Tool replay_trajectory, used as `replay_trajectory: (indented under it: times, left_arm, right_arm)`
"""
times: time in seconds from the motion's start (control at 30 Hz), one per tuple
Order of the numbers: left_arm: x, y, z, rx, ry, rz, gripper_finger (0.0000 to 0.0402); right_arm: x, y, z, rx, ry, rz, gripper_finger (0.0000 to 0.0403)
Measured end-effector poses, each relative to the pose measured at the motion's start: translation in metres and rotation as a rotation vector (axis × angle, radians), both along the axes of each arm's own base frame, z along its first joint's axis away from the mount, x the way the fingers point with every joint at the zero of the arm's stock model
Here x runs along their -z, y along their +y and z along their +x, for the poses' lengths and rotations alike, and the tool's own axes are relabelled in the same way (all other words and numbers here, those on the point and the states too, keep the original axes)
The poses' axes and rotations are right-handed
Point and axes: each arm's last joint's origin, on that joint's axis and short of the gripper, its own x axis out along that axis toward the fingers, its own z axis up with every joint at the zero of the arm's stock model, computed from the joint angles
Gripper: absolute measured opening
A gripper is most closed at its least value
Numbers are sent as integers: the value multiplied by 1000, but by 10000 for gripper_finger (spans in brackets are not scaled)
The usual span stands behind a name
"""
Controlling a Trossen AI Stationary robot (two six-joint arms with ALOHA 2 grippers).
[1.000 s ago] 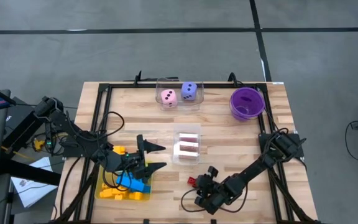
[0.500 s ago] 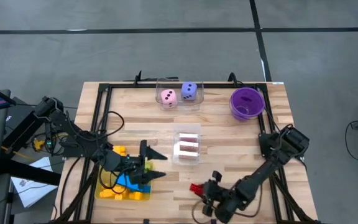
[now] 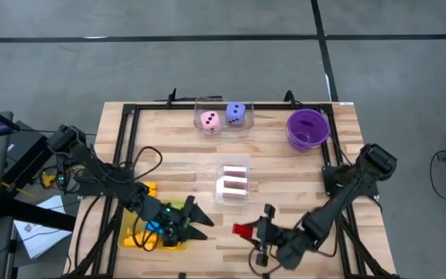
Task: Pick & Place Toys
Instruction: Put the red game piece into the yellow bin
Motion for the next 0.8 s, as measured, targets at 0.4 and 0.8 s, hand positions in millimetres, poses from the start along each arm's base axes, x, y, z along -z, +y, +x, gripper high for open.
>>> replay_trajectory:
  times: [0.4, 0.8]
  left_arm:
    - [8, 8, 18, -19, -67, 70, 323]
    - [9, 11, 21, 28, -61, 83, 323]
  right_arm:
    - [-46, -39, 27, -172, -97, 10, 161]
    - [-52, -48, 40, -246, -155, 65, 138]
